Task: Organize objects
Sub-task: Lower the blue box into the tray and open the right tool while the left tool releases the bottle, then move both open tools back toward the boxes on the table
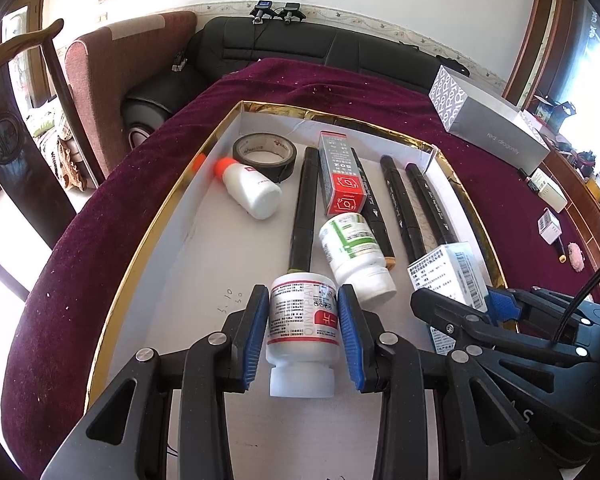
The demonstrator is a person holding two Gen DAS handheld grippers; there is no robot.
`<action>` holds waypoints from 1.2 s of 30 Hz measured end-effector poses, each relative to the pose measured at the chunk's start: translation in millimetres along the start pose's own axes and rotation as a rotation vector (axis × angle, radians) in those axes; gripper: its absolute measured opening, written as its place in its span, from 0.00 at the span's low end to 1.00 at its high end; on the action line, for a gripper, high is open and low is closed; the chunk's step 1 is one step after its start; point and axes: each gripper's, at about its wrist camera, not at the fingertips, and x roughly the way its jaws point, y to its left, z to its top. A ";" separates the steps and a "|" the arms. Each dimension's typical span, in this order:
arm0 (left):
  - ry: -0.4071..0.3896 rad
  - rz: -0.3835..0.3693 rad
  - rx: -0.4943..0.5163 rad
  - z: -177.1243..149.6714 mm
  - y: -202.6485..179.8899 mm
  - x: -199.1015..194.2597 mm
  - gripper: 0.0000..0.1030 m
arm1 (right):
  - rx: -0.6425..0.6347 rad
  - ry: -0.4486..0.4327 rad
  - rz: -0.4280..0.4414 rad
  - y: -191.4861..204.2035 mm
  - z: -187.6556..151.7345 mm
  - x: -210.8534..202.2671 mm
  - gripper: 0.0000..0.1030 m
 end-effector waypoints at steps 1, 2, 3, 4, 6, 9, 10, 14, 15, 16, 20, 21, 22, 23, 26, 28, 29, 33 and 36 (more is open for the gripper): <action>0.000 0.000 0.000 0.1 0.1 -0.1 0.29 | 0.001 0.000 0.000 0.0 -0.1 -0.2 0.32; 0.000 -0.001 0.000 0.2 0.2 -0.2 0.29 | 0.001 -0.001 0.000 0.1 -0.4 -0.6 0.32; -0.001 -0.002 -0.001 0.2 0.2 -0.5 0.29 | 0.002 -0.002 0.001 -0.2 -0.4 -0.9 0.32; -0.004 -0.003 -0.001 0.3 0.1 -1.1 0.29 | 0.005 -0.003 0.003 -0.6 -0.3 -1.0 0.32; -0.005 -0.003 0.000 0.4 -0.4 -1.2 0.29 | 0.011 -0.003 0.006 -1.4 -0.3 -1.6 0.32; -0.004 -0.003 -0.002 0.3 -1.0 -1.3 0.29 | 0.012 -0.005 0.007 -1.8 -0.2 -2.7 0.32; -0.003 -0.004 -0.003 0.4 -0.9 -1.3 0.29 | 0.011 -0.008 0.007 -1.3 -0.5 -3.7 0.32; -0.001 -0.006 -0.014 0.4 -0.5 -1.7 0.30 | 0.015 -0.025 0.010 -1.9 -0.6 -9.4 0.33; 0.000 -0.007 -0.017 0.4 -0.5 -2.2 0.31 | 0.016 -0.031 0.010 -1.9 -0.7 -11.4 0.33; 0.000 -0.009 -0.020 0.4 -0.4 -3.2 0.32 | 0.016 -0.039 0.008 -1.7 -0.3 -14.5 0.33; -0.014 -0.015 -0.028 1.6 -1.6 -10.4 0.37 | 0.022 -0.060 0.011 -2.3 0.2 -22.9 0.35; -0.019 -0.013 -0.028 2.1 -2.2 -12.8 0.37 | 0.024 -0.063 0.012 -2.5 0.2 -24.4 0.35; -0.023 -0.012 -0.028 2.2 -2.3 -15.1 0.38 | 0.026 -0.068 0.015 -2.9 -0.2 -26.6 0.35; -0.026 -0.012 -0.029 2.5 -2.1 -17.0 0.38 | 0.029 -0.072 0.016 -3.6 -0.6 -28.0 0.36; -0.038 -0.013 -0.037 3.3 -1.8 -22.9 0.41 | 0.035 -0.084 0.021 -4.9 -2.0 -33.2 0.37; -0.044 -0.011 -0.040 3.3 -2.0 -26.9 0.43 | 0.037 -0.089 0.024 -5.6 -3.3 -36.1 0.37; -0.047 -0.010 -0.041 3.5 -2.2 -28.7 0.43 | 0.038 -0.091 0.025 -5.9 -3.8 -37.4 0.39; -0.052 0.000 -0.041 3.3 -4.4 -35.9 0.44 | 0.047 -0.109 0.032 -7.5 -6.3 -45.4 0.45; -0.059 0.008 -0.033 2.6 -8.4 -42.5 0.44 | 0.053 -0.122 0.040 -9.9 -8.8 -52.7 0.45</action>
